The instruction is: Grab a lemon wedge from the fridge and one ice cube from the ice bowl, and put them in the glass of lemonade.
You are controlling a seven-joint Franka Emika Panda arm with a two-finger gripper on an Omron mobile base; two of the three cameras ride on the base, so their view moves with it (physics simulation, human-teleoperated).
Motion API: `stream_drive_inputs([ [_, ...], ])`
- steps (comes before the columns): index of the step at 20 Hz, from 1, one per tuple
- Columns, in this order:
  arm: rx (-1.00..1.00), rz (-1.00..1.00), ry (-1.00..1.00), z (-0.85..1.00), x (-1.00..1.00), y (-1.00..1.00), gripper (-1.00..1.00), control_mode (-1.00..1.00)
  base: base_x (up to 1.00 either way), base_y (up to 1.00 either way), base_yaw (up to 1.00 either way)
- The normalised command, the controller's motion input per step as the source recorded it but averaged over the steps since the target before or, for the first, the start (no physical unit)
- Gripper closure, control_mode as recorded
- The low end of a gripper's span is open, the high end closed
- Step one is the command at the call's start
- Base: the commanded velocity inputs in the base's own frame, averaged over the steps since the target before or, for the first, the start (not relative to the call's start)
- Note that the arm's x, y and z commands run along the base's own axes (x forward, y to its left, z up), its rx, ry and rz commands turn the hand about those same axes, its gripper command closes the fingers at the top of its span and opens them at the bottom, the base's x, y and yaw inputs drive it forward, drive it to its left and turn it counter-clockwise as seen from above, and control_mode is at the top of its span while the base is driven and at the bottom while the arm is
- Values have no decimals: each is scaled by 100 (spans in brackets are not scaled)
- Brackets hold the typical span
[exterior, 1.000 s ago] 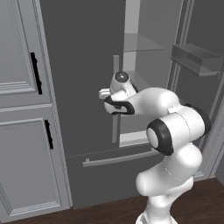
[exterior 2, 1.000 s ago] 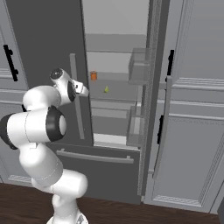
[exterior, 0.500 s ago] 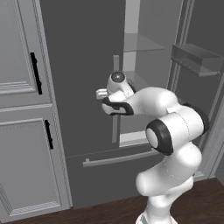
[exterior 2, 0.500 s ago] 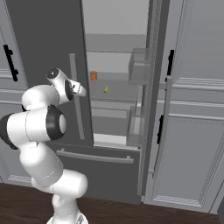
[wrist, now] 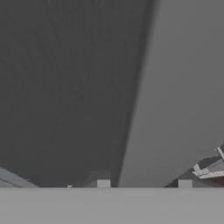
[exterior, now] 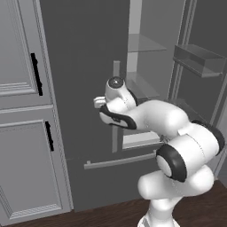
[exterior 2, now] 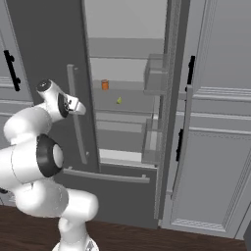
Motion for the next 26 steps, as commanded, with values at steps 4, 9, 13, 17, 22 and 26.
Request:
stream_drive_inputs([
  [4,0,19,0,68,-100,62,100,-100,0,0,0],
  [9,0,25,0,80,-100,46,100,-100,0,0,0],
  [13,0,15,0,96,-100,4,100,-100,0,0,0],
  [17,7,-1,-11,100,-100,-25,100,-100,0,0,0],
  [22,17,-16,-8,88,-83,-65,100,-100,0,0,0],
  [26,31,-25,0,29,-8,-98,100,-100,0,0,0],
])
